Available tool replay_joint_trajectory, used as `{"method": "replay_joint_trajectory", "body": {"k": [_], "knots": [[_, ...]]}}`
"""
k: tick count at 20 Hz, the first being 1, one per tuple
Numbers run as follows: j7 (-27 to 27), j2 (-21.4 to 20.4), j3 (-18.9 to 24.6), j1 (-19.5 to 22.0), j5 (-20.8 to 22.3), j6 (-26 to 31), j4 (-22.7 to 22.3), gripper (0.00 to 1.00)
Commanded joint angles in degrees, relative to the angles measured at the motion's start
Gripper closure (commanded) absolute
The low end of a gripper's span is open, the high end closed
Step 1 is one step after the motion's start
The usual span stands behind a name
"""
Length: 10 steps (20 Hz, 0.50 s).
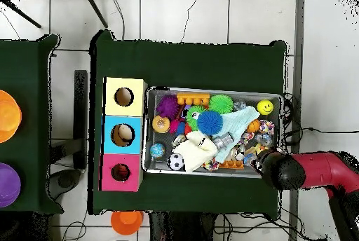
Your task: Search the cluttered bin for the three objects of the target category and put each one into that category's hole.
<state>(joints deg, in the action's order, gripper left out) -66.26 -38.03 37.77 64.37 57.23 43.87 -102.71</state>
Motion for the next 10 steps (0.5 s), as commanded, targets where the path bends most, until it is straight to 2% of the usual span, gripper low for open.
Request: {"method": "replay_joint_trajectory", "body": {"k": [1,5,10], "knots": [[16.0,6.0,0.6,-0.3,5.9,-1.6,7.3,1.00],[16.6,7.2,0.6,-0.5,6.3,-0.8,8.1,1.00],[19.8,8.8,0.9,0.2,4.1,2.8,8.3,1.00]]}}
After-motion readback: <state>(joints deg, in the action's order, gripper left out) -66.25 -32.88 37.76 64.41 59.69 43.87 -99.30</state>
